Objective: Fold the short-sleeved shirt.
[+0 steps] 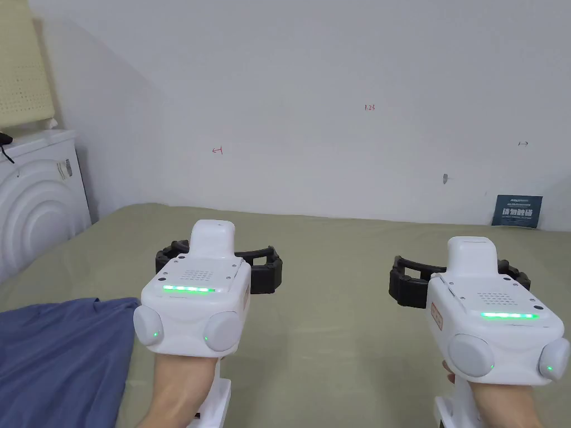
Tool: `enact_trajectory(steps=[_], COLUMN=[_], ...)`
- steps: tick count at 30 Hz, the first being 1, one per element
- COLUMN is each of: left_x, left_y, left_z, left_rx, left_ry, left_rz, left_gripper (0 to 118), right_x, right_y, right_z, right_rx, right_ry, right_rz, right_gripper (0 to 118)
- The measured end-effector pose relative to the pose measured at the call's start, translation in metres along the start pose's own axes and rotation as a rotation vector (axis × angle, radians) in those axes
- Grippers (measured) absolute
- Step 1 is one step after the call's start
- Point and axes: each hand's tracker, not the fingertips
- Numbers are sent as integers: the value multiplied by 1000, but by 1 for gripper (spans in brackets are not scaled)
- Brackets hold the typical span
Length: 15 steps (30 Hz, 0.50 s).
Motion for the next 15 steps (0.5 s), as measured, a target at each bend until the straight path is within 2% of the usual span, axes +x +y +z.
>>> enact_trajectory(steps=[15], left_x=[2], left_y=[-1], left_z=[1], left_rx=[-7], left_ry=[-4], left_rz=[-2], left_gripper=[118], right_x=[-1], right_y=[-3], right_z=[0], right_rx=[1], right_ry=[-1], right_rz=[-4], right_gripper=[118])
